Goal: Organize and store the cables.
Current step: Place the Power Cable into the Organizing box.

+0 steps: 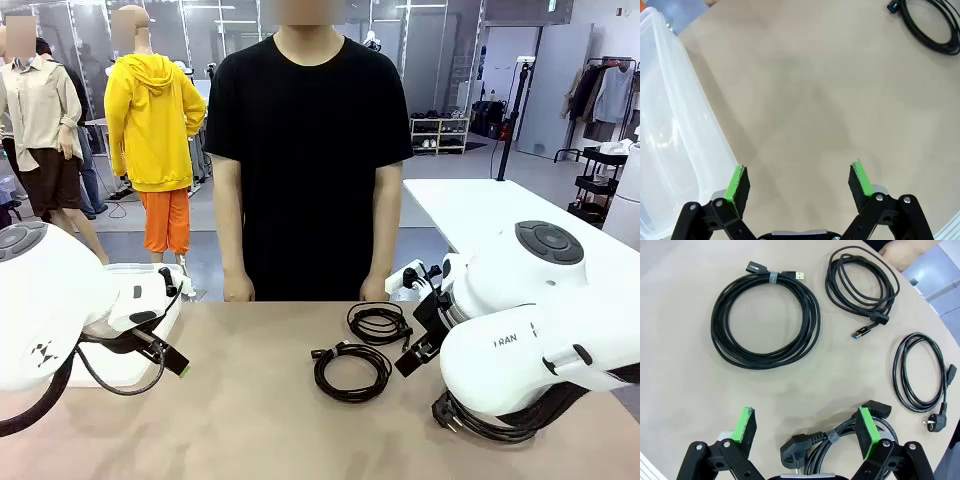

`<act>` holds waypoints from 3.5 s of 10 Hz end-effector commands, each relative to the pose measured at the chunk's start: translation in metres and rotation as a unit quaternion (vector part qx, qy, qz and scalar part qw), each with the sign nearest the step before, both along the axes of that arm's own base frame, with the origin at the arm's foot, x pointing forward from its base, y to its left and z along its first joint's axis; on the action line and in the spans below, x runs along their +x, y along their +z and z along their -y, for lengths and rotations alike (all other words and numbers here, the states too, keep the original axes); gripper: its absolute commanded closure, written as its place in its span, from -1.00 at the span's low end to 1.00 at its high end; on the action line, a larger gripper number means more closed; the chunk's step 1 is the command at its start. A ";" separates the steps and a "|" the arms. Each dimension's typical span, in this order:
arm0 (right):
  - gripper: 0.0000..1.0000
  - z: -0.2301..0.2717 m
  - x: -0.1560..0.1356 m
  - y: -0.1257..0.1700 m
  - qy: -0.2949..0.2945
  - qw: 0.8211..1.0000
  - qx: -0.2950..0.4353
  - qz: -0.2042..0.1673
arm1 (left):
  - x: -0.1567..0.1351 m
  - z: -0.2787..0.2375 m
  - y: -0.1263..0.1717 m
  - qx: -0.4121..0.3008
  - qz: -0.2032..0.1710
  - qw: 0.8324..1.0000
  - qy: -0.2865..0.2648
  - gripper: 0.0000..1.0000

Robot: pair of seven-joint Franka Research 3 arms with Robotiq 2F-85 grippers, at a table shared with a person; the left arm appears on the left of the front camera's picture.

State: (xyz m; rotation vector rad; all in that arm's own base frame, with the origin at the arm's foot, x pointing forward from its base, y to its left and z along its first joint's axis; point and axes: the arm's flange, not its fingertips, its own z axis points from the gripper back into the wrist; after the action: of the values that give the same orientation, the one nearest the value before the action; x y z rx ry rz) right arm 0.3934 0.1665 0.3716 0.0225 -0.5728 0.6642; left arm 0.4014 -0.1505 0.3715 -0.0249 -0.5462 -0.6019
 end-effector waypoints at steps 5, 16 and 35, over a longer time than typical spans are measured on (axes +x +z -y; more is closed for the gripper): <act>-1.00 0.000 0.000 0.000 0.000 1.000 0.000 0.000 | 0.000 0.000 0.000 0.000 0.000 1.000 0.000 -1.00; -1.00 0.102 -0.013 0.132 0.123 0.990 0.065 -0.003 | -0.041 -0.068 0.139 -0.053 -0.063 0.975 -0.208 -1.00; -1.00 0.302 -0.103 0.154 0.093 0.988 0.127 -0.003 | -0.094 -0.227 0.171 -0.137 0.044 0.979 -0.143 -1.00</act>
State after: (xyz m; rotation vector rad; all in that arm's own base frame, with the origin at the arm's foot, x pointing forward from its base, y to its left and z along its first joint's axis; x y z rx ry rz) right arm 0.2890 -0.1348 0.5255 0.3222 -0.6446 0.7590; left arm 0.3072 0.0772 0.5425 -0.3445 -0.7136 -0.7924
